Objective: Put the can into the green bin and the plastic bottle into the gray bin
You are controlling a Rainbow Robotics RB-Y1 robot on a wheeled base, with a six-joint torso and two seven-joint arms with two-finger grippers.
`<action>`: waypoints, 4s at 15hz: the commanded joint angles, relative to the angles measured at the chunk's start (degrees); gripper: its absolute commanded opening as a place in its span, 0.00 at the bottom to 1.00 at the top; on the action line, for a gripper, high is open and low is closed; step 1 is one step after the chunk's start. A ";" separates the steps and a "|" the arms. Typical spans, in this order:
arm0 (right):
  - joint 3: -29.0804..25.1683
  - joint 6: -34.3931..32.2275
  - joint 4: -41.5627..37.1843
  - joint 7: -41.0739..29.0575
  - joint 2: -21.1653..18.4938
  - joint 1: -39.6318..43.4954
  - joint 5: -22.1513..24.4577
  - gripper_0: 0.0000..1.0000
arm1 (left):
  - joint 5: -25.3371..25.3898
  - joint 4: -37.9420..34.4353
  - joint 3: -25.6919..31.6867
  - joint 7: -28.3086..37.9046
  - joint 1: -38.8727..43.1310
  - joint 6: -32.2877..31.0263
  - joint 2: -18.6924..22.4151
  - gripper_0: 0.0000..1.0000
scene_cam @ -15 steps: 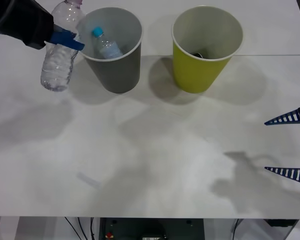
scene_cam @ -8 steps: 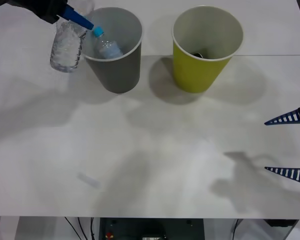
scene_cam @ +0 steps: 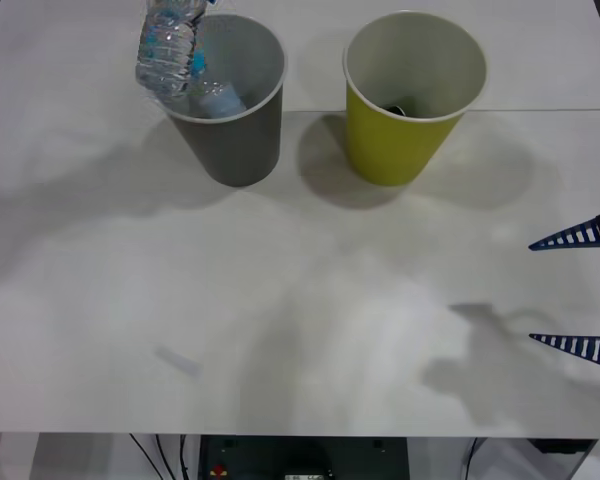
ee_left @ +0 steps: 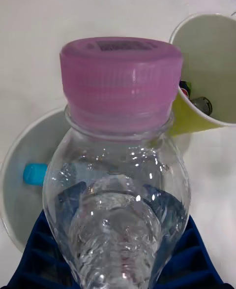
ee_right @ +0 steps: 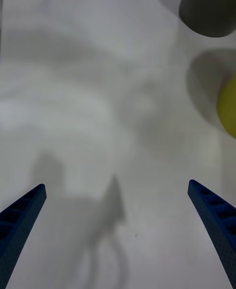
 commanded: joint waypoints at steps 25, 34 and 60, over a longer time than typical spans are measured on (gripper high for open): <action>0.00 0.00 0.00 -0.01 0.00 0.00 0.00 1.00 | 13.47 -17.76 13.89 -18.40 24.46 0.17 17.41 1.00; 0.00 0.00 0.00 -0.01 0.00 0.00 0.00 1.00 | 11.98 -33.05 45.09 -41.08 61.90 -0.10 17.50 1.00; 0.00 0.00 0.00 -0.01 0.00 0.00 0.00 1.00 | 10.04 -41.31 62.67 -81.33 90.46 -13.72 2.64 1.00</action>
